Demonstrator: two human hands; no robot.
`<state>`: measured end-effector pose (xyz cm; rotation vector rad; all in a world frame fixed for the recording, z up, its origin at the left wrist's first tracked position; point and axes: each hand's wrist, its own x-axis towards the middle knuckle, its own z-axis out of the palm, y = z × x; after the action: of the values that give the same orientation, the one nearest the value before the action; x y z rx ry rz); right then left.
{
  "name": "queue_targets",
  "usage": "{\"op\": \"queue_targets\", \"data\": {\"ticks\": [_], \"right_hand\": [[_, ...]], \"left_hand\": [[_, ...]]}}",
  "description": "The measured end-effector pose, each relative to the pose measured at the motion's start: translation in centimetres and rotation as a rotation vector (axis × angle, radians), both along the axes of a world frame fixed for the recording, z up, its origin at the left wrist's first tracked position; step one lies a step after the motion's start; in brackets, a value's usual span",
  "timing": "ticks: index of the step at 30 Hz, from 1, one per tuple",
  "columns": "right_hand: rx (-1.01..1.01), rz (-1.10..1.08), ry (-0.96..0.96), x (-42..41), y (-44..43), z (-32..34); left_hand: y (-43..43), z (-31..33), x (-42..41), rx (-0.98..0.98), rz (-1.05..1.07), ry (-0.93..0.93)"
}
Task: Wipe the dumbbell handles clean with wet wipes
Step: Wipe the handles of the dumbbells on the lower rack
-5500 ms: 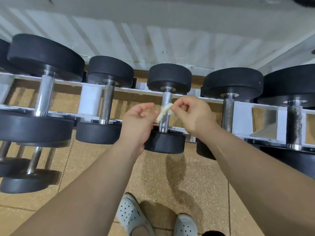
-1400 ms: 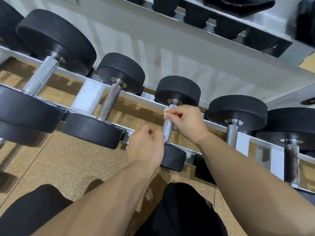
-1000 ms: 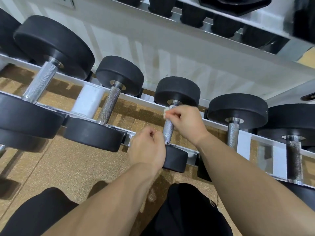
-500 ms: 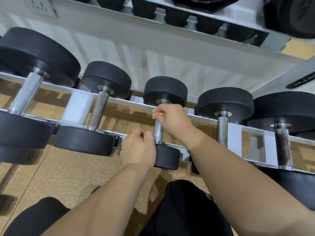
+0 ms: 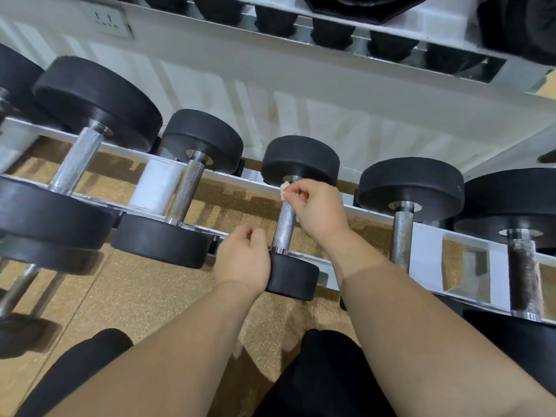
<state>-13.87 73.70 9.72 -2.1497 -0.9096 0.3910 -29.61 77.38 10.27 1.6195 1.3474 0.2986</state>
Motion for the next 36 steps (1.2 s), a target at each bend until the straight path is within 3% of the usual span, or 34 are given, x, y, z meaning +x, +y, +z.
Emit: {"op": "queue_targets", "data": {"ticks": [2, 5, 7, 13, 21, 25, 31, 36], "right_hand": [[-0.043, 0.032, 0.076, -0.6, -0.5, 0.0], [-0.23, 0.248, 0.131, -2.1, -2.0, 0.0], [-0.222, 0.272, 0.138, -2.1, -2.3, 0.0], [0.056, 0.003, 0.162, -1.4, -1.1, -0.8], [0.148, -0.199, 0.554, -3.4, -2.7, -3.3], [0.25, -0.325, 0.522, -1.3, -0.1, -2.1], [0.141, -0.222, 0.653, -2.7, -2.2, -2.1], [0.282, -0.347, 0.772, -2.5, -1.2, -2.7]], "left_hand": [[0.0, -0.1, 0.0, -0.004, 0.005, -0.008], [0.2, -0.1, 0.1, 0.011, 0.02, -0.006], [0.2, -0.1, 0.2, -0.003, 0.031, -0.004], [0.5, -0.9, 0.1, -0.021, 0.024, -0.031], [1.1, -1.1, -0.3, -0.098, 0.041, -0.131], [1.2, -1.2, -0.4, -0.149, 0.019, -0.135], [1.3, -1.2, -0.4, -0.13, 0.007, -0.126], [1.1, -0.9, -0.3, -0.132, -0.003, -0.12]]}}
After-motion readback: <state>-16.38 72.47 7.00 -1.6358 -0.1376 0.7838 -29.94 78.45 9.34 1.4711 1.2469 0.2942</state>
